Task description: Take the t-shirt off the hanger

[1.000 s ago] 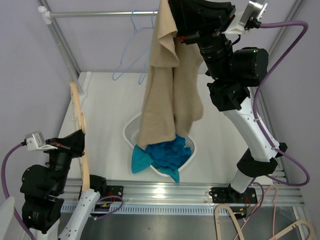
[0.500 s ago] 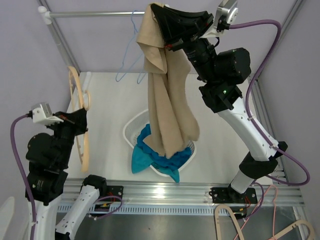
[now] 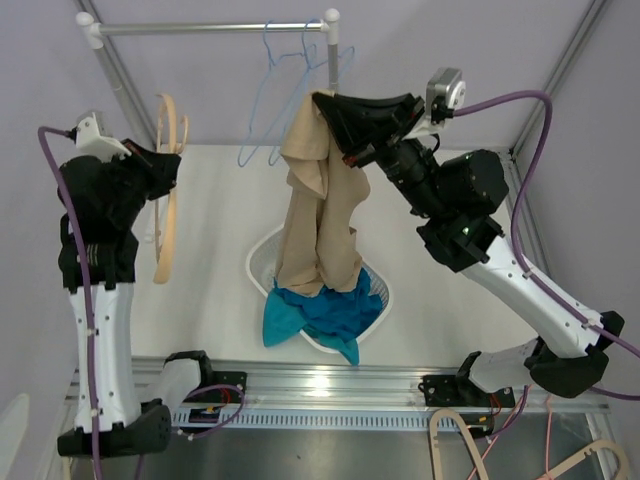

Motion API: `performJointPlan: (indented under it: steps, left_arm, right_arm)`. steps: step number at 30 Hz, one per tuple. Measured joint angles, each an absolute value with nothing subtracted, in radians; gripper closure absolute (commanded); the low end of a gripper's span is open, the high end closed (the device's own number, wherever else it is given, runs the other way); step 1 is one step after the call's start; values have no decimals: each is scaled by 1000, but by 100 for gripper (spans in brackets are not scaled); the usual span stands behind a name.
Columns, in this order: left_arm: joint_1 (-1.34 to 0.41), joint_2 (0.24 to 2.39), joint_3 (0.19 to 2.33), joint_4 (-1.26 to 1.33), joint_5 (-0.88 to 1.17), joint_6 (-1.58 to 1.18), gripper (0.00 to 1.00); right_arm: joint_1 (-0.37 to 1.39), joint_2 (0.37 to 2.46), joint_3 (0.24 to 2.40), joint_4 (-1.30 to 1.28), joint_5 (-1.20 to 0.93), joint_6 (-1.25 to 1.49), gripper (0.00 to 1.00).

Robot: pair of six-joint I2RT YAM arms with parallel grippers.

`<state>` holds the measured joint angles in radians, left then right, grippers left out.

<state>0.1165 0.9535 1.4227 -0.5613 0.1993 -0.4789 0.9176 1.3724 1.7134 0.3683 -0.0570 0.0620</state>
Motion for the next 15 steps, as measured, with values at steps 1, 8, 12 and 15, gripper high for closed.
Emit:
performJointPlan:
  steps: [1,8,12,15]
  left_arm:
    - [122,990,1441,-562,220,-481,99]
    - [137,1182,1592,-582,297,-491,99]
    - [147,1277,1740,-588,345,-506,99]
    - [152,1344,1842,-581,382,-524,99]
  right_arm:
    - [926,1354,1674,372,-48,70,100]
    - [1010,1259,1428,305,81,101,100]
    - [1019,1224,1171,289,163,172,100]
    - [1012,1243,929,240,216,268,100]
